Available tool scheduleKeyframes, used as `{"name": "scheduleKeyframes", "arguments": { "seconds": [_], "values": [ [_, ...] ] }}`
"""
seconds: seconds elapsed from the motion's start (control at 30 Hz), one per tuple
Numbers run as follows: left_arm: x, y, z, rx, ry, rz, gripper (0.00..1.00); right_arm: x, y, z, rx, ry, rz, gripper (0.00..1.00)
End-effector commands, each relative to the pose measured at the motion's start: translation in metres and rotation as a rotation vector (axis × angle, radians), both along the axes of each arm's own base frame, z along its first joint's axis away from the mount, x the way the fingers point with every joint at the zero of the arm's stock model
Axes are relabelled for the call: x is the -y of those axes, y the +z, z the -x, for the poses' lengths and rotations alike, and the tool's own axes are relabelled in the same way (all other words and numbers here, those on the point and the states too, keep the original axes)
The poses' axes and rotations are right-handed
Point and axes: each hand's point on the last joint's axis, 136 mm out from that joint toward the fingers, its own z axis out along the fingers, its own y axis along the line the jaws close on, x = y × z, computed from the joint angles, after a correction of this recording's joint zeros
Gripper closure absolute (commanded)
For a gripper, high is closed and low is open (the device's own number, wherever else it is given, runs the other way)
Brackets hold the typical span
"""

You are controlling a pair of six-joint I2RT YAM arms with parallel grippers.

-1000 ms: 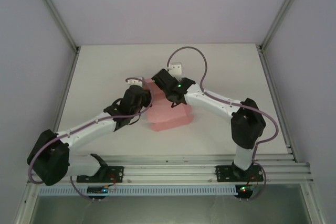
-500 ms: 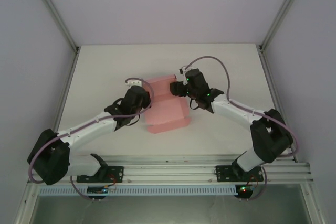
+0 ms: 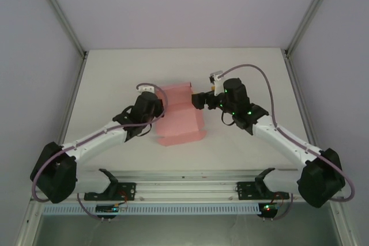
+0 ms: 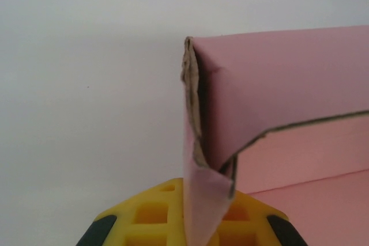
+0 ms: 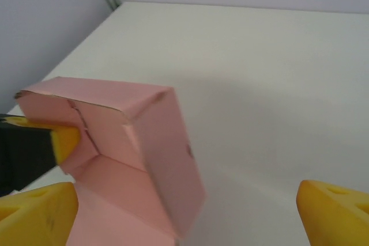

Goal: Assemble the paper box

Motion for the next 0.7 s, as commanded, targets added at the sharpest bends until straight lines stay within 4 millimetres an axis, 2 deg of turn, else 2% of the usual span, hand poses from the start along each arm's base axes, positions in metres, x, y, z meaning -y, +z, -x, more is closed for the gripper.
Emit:
{"name": "scheduleKeyframes", "arguments": {
  "seconds": [0.0,0.07,0.17,0.3,0.4,0.47,0.57,0.67],
  "values": [
    [0.006,0.010,-0.003,-0.038,-0.119,-0.045,1.00,0.040,-0.022,0.006,-0.104,-0.153,0.032,0.01],
    [0.009,0.001,-0.001,-0.107,-0.221,-0.083,1.00,0.061,-0.029,0.008,-0.153,-0.225,0.023,0.01],
    [0.024,-0.018,0.014,-0.245,-0.480,-0.178,1.00,0.090,-0.044,0.017,-0.256,-0.316,0.027,0.01],
    [0.026,-0.041,0.033,-0.387,-0.781,-0.432,1.00,0.121,-0.068,0.033,-0.401,-0.398,0.071,0.01],
    [0.019,-0.047,0.025,-0.425,-0.884,-0.647,1.00,0.130,-0.081,0.043,-0.463,-0.406,0.099,0.01],
    [0.021,-0.046,0.018,-0.445,-0.940,-0.727,1.00,0.133,-0.087,0.047,-0.485,-0.405,0.106,0.01],
    [0.034,-0.050,0.000,-0.446,-1.023,-0.835,1.00,0.135,-0.095,0.050,-0.508,-0.401,0.097,0.01],
    [0.048,-0.064,-0.004,-0.499,-1.122,-0.914,1.00,0.138,-0.098,0.051,-0.521,-0.406,0.094,0.01]
  ]
}}
